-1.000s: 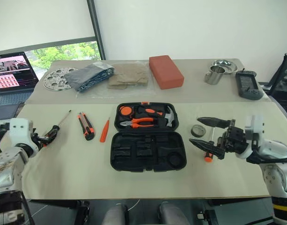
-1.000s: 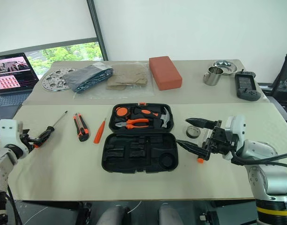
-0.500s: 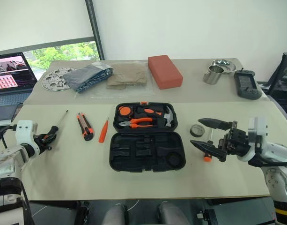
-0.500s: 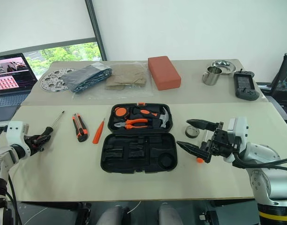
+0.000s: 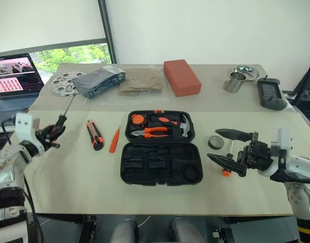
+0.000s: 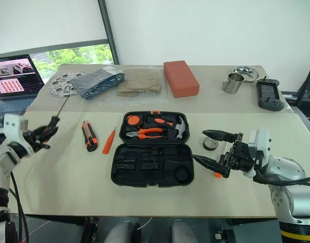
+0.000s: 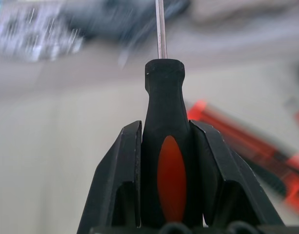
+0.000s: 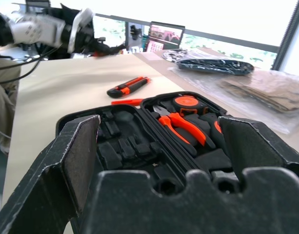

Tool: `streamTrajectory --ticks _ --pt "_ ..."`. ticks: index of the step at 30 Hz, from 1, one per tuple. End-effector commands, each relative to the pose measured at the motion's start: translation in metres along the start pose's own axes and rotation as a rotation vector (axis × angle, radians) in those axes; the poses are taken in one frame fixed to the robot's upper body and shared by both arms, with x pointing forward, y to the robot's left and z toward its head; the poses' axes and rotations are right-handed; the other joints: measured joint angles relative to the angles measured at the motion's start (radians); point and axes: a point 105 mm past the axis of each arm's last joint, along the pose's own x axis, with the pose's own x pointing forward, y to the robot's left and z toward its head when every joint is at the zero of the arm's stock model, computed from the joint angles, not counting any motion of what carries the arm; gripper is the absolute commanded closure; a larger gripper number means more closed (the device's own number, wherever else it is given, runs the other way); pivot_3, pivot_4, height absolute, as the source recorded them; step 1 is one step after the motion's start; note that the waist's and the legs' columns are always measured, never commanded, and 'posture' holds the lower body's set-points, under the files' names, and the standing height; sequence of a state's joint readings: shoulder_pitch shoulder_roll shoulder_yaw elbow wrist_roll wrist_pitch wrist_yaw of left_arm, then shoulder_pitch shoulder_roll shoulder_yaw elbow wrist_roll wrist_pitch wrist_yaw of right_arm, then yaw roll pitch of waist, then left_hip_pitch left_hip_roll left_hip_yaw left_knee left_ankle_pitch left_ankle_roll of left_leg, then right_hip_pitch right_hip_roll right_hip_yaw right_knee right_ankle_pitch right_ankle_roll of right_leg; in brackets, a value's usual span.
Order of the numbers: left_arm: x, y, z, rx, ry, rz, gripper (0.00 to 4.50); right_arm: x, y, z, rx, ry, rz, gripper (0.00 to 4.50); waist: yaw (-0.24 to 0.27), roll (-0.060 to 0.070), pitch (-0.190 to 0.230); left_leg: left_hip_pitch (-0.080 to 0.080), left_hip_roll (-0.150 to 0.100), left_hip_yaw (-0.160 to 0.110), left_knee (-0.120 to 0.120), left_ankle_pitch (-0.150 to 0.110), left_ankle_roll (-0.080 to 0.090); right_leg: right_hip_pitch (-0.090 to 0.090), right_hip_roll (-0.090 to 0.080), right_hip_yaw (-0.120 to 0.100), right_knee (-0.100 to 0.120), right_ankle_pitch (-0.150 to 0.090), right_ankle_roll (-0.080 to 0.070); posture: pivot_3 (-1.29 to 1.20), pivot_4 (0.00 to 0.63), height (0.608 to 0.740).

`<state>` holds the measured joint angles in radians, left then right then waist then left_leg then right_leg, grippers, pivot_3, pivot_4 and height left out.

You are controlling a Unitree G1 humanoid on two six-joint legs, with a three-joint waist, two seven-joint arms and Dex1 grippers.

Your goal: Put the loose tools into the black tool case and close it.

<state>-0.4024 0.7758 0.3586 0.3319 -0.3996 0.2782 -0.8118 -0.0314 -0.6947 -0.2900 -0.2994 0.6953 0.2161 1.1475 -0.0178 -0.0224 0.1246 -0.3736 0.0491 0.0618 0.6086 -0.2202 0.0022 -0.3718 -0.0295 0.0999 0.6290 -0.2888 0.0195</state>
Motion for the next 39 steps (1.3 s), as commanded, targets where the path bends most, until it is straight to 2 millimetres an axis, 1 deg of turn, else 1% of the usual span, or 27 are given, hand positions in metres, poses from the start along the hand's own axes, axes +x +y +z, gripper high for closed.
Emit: streamTrajectory --ticks 1,3,5,8,10,11,14,17,22,24,26,30,33,39 --pt "0.02 -0.058 0.037 0.123 -0.086 -0.32 3.51 -0.002 0.003 0.026 -0.042 -0.085 0.026 0.0 0.004 0.001 -0.001 0.0 0.0 0.001 0.0 0.0 0.0 0.0 0.0 0.0 0.0 0.0 0.0 0.0 0.15 0.74" --pt "0.025 -0.087 0.036 0.185 -0.062 -0.471 3.51 -0.005 0.004 0.027 -0.023 -0.092 0.017 0.0 0.005 0.002 -0.001 0.0 0.0 0.002 0.0 0.0 0.0 0.0 0.0 0.0 0.0 0.0 0.0 0.0 0.15 0.74" --pt "0.029 -0.107 0.03 0.233 -0.023 -0.578 3.51 -0.01 0.004 0.023 -0.013 -0.068 0.007 0.0 0.005 0.003 -0.001 -0.001 -0.001 0.002 0.0 0.0 0.0 0.0 0.001 0.0 -0.001 0.0 0.0 0.0 0.15 0.74" --pt "0.033 -0.139 0.009 0.375 0.053 -0.742 3.51 -0.026 0.004 0.011 -0.013 -0.003 -0.035 0.0 0.001 0.003 -0.001 -0.002 -0.001 0.002 0.001 0.0 0.0 0.0 0.003 0.0 -0.002 0.0 0.0 0.0 0.15 0.74" --pt "0.041 -0.159 0.002 0.445 0.066 -0.823 3.51 -0.04 0.004 0.002 -0.011 0.045 -0.078 0.0 0.003 0.003 -0.002 -0.002 -0.001 0.002 0.001 0.0 0.0 0.0 0.004 0.0 -0.001 0.0 0.0 0.0 0.15 0.74" --pt "0.044 -0.164 0.001 0.458 0.066 -0.845 3.51 -0.044 0.004 -0.001 -0.009 0.058 -0.093 0.0 0.004 0.003 -0.002 -0.002 -0.001 0.002 0.001 0.0 0.0 0.0 0.004 0.0 -0.001 0.0 -0.001 0.0 0.15 0.74" --pt "0.053 -0.172 -0.006 0.52 0.09 -0.904 3.51 -0.055 0.008 -0.006 -0.004 0.09 -0.124 0.0 0.005 0.003 -0.001 -0.005 -0.002 0.001 0.005 0.0 0.0 0.0 0.005 0.0 -0.001 0.0 -0.001 0.0 0.15 0.74" --pt "0.059 -0.177 -0.01 0.554 0.113 -0.952 3.51 -0.061 0.01 -0.006 0.002 0.092 -0.159 0.0 0.0 0.004 -0.002 -0.005 -0.002 0.0 0.006 0.0 0.0 0.0 0.005 0.0 -0.001 0.0 0.0 0.0 0.15 0.74" --pt "0.066 -0.191 -0.018 0.572 0.142 -1.017 3.51 -0.065 0.013 -0.006 -0.002 0.09 -0.185 0.0 -0.001 0.006 -0.003 -0.006 -0.002 0.0 0.006 0.0 0.0 0.0 0.006 0.0 0.0 -0.001 0.001 0.0 0.15 0.74" --pt "0.065 -0.199 -0.026 0.565 0.16 -1.045 3.51 -0.065 0.016 -0.003 0.008 0.065 -0.204 0.0 0.002 0.006 -0.003 -0.006 -0.002 -0.001 0.006 0.0 0.0 0.0 0.006 0.0 -0.001 -0.001 0.001 0.0 0.15 0.74" --pt "0.064 -0.202 -0.03 0.55 0.174 -1.058 3.51 -0.065 0.017 -0.002 0.013 0.055 -0.214 0.0 0.003 0.006 -0.003 -0.007 -0.002 -0.002 0.006 0.0 0.0 0.0 0.006 0.0 -0.001 -0.001 0.001 0.0 0.15 0.74" --pt "0.062 -0.202 -0.042 0.553 0.218 -1.055 3.51 -0.067 0.018 -0.002 0.01 0.063 -0.225 0.0 0.002 0.006 -0.003 -0.009 -0.002 -0.002 0.007 0.0 0.0 0.0 0.006 0.0 -0.001 -0.001 0.001 0.0 0.15 0.74" --pt "0.066 -0.199 -0.049 0.582 0.244 -1.032 3.51 -0.065 0.018 -0.002 0.011 0.061 -0.226 0.0 0.002 0.007 -0.004 -0.009 -0.002 -0.003 0.007 0.0 0.0 0.0 0.006 0.0 0.0 -0.001 0.001 0.0 0.15 0.74" --pt "0.07 -0.202 -0.05 0.583 0.251 -1.003 3.51 -0.064 0.015 0.001 0.006 0.055 -0.222 0.0 0.003 0.009 -0.005 -0.008 -0.003 -0.003 0.009 0.0 0.0 0.001 0.006 0.0 0.001 -0.002 0.002 0.0 0.15 0.74"
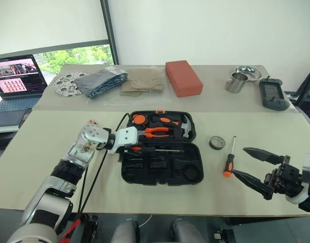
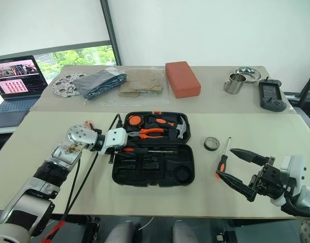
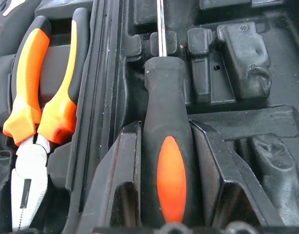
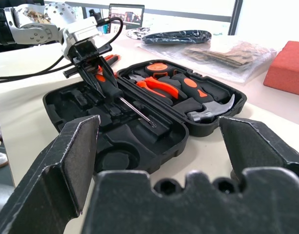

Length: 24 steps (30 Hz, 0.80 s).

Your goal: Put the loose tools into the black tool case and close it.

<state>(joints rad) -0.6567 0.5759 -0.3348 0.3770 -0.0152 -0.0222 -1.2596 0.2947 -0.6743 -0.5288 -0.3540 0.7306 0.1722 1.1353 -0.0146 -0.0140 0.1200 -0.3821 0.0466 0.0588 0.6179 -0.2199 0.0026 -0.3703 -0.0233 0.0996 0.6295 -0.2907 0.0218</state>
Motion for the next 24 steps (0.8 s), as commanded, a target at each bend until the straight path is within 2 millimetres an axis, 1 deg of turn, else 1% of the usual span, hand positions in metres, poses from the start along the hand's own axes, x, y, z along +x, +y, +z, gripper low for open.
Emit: streamTrajectory --ticks 1,6,10,12,13,14,16,19,21,24 --pt "0.001 0.006 -0.002 0.008 0.041 0.042 3.51 0.001 0.0 0.013 -0.044 -0.035 0.008 0.0 0.0 0.0 0.0 0.0 0.0 0.0 0.001 0.0 0.0 0.0 0.0 0.0 0.0 0.0 0.0 0.0 0.15 0.74" --pt "0.0 0.011 -0.002 0.005 0.062 0.077 3.51 0.005 -0.001 0.015 -0.047 -0.041 0.017 0.0 0.0 0.001 -0.001 0.0 0.0 -0.001 0.003 0.0 0.0 0.0 0.0 -0.001 0.001 0.0 0.0 0.0 0.15 0.74" --pt "0.0 0.01 0.002 0.009 0.053 0.06 3.51 0.008 -0.002 0.017 -0.05 -0.044 0.024 0.0 -0.001 0.001 -0.001 -0.001 0.0 -0.001 0.005 0.0 0.0 0.0 0.0 -0.001 0.002 0.0 0.0 0.0 0.15 0.74" --pt "0.0 0.011 0.005 0.008 0.045 0.062 2.5 0.009 -0.002 0.017 -0.052 -0.046 0.026 0.0 -0.001 0.001 -0.001 -0.001 0.0 -0.001 0.006 0.0 0.0 0.0 0.0 -0.001 0.002 0.0 0.0 0.0 0.15 0.74" --pt "0.0 0.012 0.007 0.012 0.039 0.071 2.42 0.01 -0.002 0.018 -0.053 -0.046 0.027 0.0 0.0 0.001 -0.001 -0.001 0.0 -0.001 0.006 0.0 0.0 0.0 0.0 -0.001 0.002 0.0 0.0 0.0 0.15 0.74" --pt "-0.001 0.014 0.009 0.022 0.035 0.085 2.13 0.01 -0.002 0.018 -0.054 -0.047 0.027 0.0 0.0 0.002 -0.001 -0.001 0.0 -0.002 0.006 0.0 0.0 0.0 0.0 -0.001 0.002 0.0 0.0 0.0 0.15 0.74" --pt "-0.003 0.02 0.017 0.08 0.029 0.125 1.44 0.011 -0.002 0.019 -0.053 -0.049 0.027 0.0 0.003 0.002 -0.001 -0.001 0.0 -0.002 0.007 0.0 0.0 0.0 0.0 -0.001 0.002 0.0 0.0 0.0 0.15 0.74" --pt "-0.007 0.02 0.03 0.13 0.006 0.133 0.41 0.011 -0.001 0.02 -0.051 -0.049 0.025 0.0 0.004 0.002 -0.001 -0.002 0.0 -0.003 0.007 0.0 0.0 0.0 0.0 -0.002 0.002 0.0 0.001 0.0 0.15 0.74" --pt "-0.014 0.023 0.041 0.154 -0.004 0.167 0.41 0.011 0.0 0.021 -0.053 -0.049 0.018 0.0 0.003 0.003 -0.002 -0.003 0.0 -0.003 0.007 0.0 0.0 0.0 0.0 -0.001 0.002 0.0 0.0 0.0 0.15 0.74" --pt "-0.031 0.037 0.057 0.182 -0.029 0.277 0.41 0.01 0.0 0.022 -0.053 -0.048 0.004 0.0 0.001 0.004 -0.002 -0.003 0.0 -0.003 0.007 0.0 0.0 0.0 0.0 -0.001 0.001 0.001 0.0 0.0 0.15 0.74"
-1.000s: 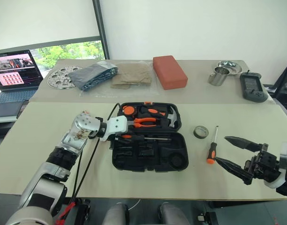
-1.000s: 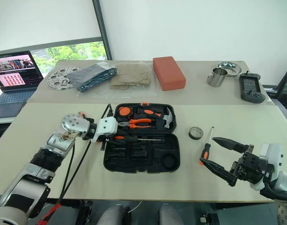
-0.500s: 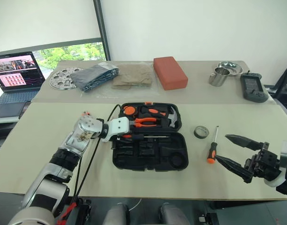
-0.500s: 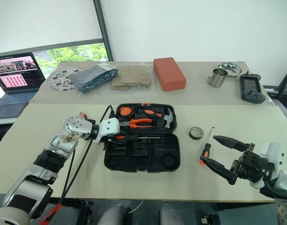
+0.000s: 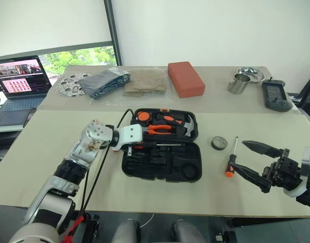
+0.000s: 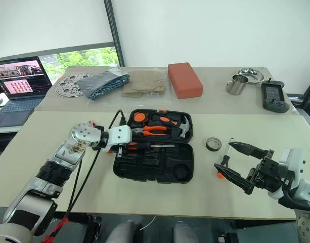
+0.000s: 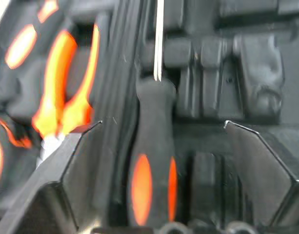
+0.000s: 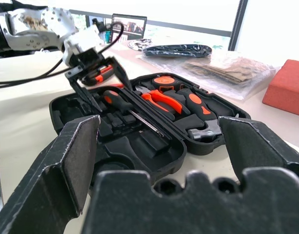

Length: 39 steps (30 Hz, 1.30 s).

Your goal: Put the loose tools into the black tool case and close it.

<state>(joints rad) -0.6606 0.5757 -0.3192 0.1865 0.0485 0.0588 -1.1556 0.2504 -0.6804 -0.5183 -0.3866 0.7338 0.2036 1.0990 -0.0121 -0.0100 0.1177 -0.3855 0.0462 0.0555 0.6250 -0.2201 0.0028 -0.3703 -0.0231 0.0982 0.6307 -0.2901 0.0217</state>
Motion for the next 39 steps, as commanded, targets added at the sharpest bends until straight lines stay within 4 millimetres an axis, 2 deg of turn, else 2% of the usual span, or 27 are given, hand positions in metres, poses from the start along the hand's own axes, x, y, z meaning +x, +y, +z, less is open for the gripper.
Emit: streamTrajectory --ticks 1,4,7,13,15,16,24,27,34,39 --pt "-0.027 0.034 0.025 0.047 -0.051 0.192 0.41 -0.001 0.002 0.012 -0.03 -0.028 -0.003 0.0 -0.002 0.0 0.0 0.0 0.0 0.0 0.0 0.0 0.0 0.0 0.0 0.0 0.0 0.0 0.0 0.0 0.15 0.74" --pt "-0.033 0.046 0.032 -0.051 -0.132 0.316 0.41 -0.002 0.003 0.011 -0.028 -0.028 -0.008 0.0 -0.003 0.0 0.0 0.001 0.0 0.0 0.0 0.0 0.0 0.0 0.0 0.0 0.0 0.0 0.0 0.0 0.15 0.74" --pt "-0.024 0.043 0.023 -0.275 -0.231 0.404 1.17 -0.002 0.002 0.01 -0.029 -0.032 -0.013 0.0 -0.001 0.0 0.0 0.0 0.0 -0.001 0.001 0.0 0.0 0.0 0.0 0.0 0.0 0.0 0.001 0.0 0.15 0.74" --pt "0.006 0.009 0.009 -0.547 -0.304 0.395 3.43 -0.006 0.002 0.01 -0.033 -0.028 -0.021 0.0 -0.004 0.0 0.0 0.0 0.0 -0.002 0.001 0.0 0.001 0.0 0.0 0.0 0.001 0.0 0.0 0.0 0.15 0.74" --pt "0.015 -0.002 0.004 -0.584 -0.3 0.393 4.25 -0.007 0.001 0.01 -0.036 -0.026 -0.024 0.0 -0.002 -0.001 0.001 0.0 0.0 -0.002 0.001 0.0 0.001 0.001 0.0 0.0 0.001 0.0 0.0 0.0 0.15 0.74" --pt "0.019 -0.006 0.004 -0.593 -0.301 0.394 4.47 -0.007 0.001 0.011 -0.036 -0.025 -0.026 0.0 -0.002 -0.002 0.001 0.0 0.0 -0.002 0.001 0.0 0.001 0.001 0.0 0.0 0.001 0.0 0.0 0.0 0.15 0.74" --pt "0.031 -0.012 0.008 -0.583 -0.263 0.38 4.47 -0.01 0.001 0.011 -0.038 -0.016 -0.029 0.0 -0.003 -0.002 0.001 0.001 -0.001 -0.003 0.001 0.0 0.001 0.001 0.0 0.001 0.001 0.0 0.0 0.0 0.15 0.74" --pt "0.034 -0.015 0.002 -0.572 -0.208 0.361 4.47 -0.011 0.001 0.011 -0.037 -0.011 -0.031 0.0 -0.003 -0.002 0.001 0.001 -0.001 -0.003 0.001 0.0 0.0 0.001 0.0 0.001 0.001 0.0 0.0 0.0 0.15 0.74" --pt "0.044 -0.04 -0.019 -0.577 -0.058 0.296 4.47 -0.014 0.002 0.009 -0.035 0.003 -0.034 0.0 -0.005 0.0 0.0 0.002 -0.001 -0.003 0.001 0.0 0.0 0.002 0.0 0.001 0.0 0.0 0.0 0.0 0.15 0.74" --pt "0.053 -0.048 -0.025 -0.632 -0.016 0.286 4.47 -0.015 0.003 0.008 -0.036 0.014 -0.032 0.0 -0.005 0.001 -0.001 0.002 -0.001 -0.003 0.0 0.0 0.0 0.004 0.0 0.001 0.0 -0.003 0.004 0.0 0.15 0.74"
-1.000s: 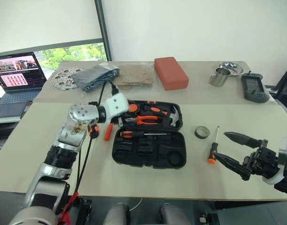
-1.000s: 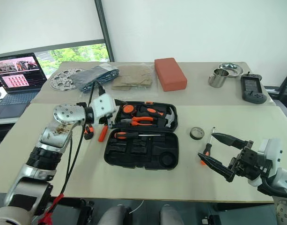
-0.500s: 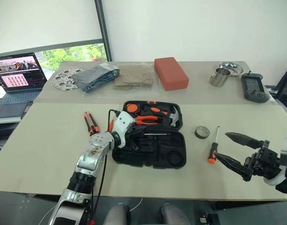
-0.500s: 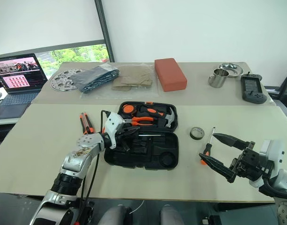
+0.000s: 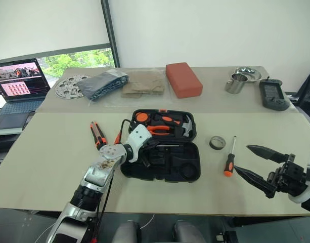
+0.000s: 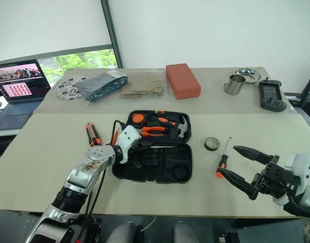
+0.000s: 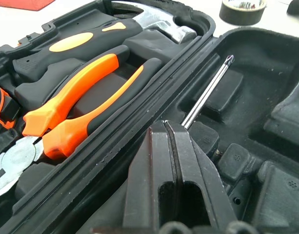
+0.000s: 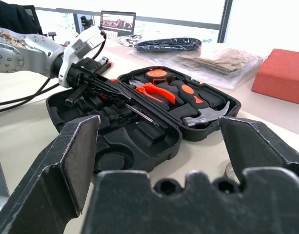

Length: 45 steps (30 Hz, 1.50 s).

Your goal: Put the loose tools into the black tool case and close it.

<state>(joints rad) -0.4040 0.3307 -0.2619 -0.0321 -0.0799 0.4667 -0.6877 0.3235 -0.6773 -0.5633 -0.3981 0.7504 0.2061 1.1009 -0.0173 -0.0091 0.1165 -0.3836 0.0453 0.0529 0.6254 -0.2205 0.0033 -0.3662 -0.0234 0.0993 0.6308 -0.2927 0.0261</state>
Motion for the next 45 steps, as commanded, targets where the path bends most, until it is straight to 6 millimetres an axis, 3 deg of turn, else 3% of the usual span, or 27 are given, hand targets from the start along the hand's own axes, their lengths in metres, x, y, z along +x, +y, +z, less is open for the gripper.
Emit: streamTrajectory --ticks 1,8,11,15,19,24,26,27,28,31,37,38,45 --pt "0.005 -0.009 -0.032 -0.087 0.128 -0.004 4.47 -0.002 0.0 0.012 -0.063 -0.01 0.004 0.0 0.001 0.0 0.0 0.0 0.0 0.0 0.0 0.0 0.0 0.0 0.0 0.0 0.0 0.0 0.0 0.0 0.15 0.74" --pt "0.009 -0.017 -0.05 -0.123 0.192 -0.019 4.47 -0.008 0.0 0.011 -0.063 0.008 0.002 0.0 0.002 0.0 -0.001 0.004 0.0 0.0 0.0 0.0 0.0 0.009 -0.001 0.0 -0.001 -0.001 0.001 0.0 0.15 0.74" --pt "0.008 -0.017 -0.048 -0.135 0.163 -0.01 4.47 -0.011 -0.002 0.009 -0.063 0.021 -0.016 0.0 0.002 0.0 -0.001 0.006 0.0 0.0 0.0 0.0 0.0 0.011 -0.001 0.0 -0.002 -0.001 0.002 0.0 0.15 0.74" --pt "0.002 -0.005 -0.025 -0.136 0.016 0.02 4.47 -0.011 -0.004 0.008 -0.054 0.02 -0.028 0.0 -0.001 0.0 -0.001 0.007 0.0 -0.001 -0.001 0.0 0.0 0.011 -0.001 0.0 -0.002 -0.001 0.002 0.0 0.15 0.74" --pt "-0.024 0.019 0.006 -0.113 -0.158 0.084 4.47 -0.007 -0.015 -0.004 -0.047 0.084 -0.078 0.0 -0.009 0.0 0.0 0.005 0.0 -0.001 -0.001 0.0 0.0 0.009 -0.001 0.0 -0.002 -0.001 0.002 0.0 0.15 0.74" --pt "-0.05 0.027 0.027 -0.099 -0.249 0.063 4.47 -0.001 -0.023 -0.012 -0.032 0.108 -0.123 0.0 -0.005 -0.001 0.0 0.003 0.001 -0.001 -0.001 0.0 0.0 0.001 -0.001 0.0 -0.001 -0.001 0.0 0.0 0.15 0.74" --pt "-0.067 0.03 0.043 -0.074 -0.302 0.028 4.47 0.0 -0.034 -0.028 -0.016 0.199 -0.219 0.0 0.0 -0.001 0.0 0.001 0.001 -0.001 -0.001 0.0 0.0 -0.001 -0.002 0.0 -0.001 0.0 0.0 0.0 0.15 0.74" --pt "-0.077 0.03 0.052 -0.057 -0.325 -0.009 3.97 0.001 -0.04 -0.037 -0.017 0.25 -0.274 0.0 0.001 -0.001 0.0 0.0 0.001 0.0 -0.001 0.0 0.0 -0.001 -0.002 0.0 -0.001 0.0 -0.001 0.0 0.15 0.74" --pt "-0.086 0.027 0.06 -0.031 -0.341 -0.07 3.77 0.003 -0.045 -0.044 -0.029 0.282 -0.323 0.0 0.001 -0.001 0.0 -0.001 0.001 0.0 -0.001 0.0 0.0 -0.002 -0.002 0.0 -0.001 0.001 -0.001 0.0 0.15 0.74" --pt "-0.101 0.016 0.069 0.006 -0.336 -0.21 2.56 0.012 -0.053 -0.051 0.019 0.307 -0.413 0.0 0.001 -0.001 0.0 -0.001 0.001 0.0 -0.001 0.0 0.0 -0.004 -0.002 0.0 -0.001 0.001 -0.002 0.0 0.15 0.74" --pt "-0.127 0.01 0.089 0.096 -0.261 -0.402 0.35 0.02 -0.053 -0.07 0.126 0.529 -0.583 0.0 0.0 0.0 0.001 -0.002 0.001 0.001 -0.002 0.0 0.0 -0.005 -0.001 0.0 -0.001 0.0 -0.002 0.0 0.15 0.74" --pt "-0.132 0.011 0.09 0.109 -0.24 -0.423 0.13 0.024 -0.052 -0.07 0.161 0.523 -0.611 0.0 0.0 0.0 0.001 -0.001 0.001 0.001 -0.002 0.0 0.0 -0.005 -0.001 0.0 -0.001 0.0 -0.002 0.0 0.15 0.74" --pt "-0.151 0.016 0.087 0.178 -0.098 -0.515 0.13 0.033 -0.043 -0.077 0.261 0.6 -0.696 0.0 -0.006 0.0 0.001 -0.002 0.001 0.001 -0.004 0.0 0.0 -0.007 0.0 0.0 -0.002 -0.001 -0.001 0.0 0.15 0.74"
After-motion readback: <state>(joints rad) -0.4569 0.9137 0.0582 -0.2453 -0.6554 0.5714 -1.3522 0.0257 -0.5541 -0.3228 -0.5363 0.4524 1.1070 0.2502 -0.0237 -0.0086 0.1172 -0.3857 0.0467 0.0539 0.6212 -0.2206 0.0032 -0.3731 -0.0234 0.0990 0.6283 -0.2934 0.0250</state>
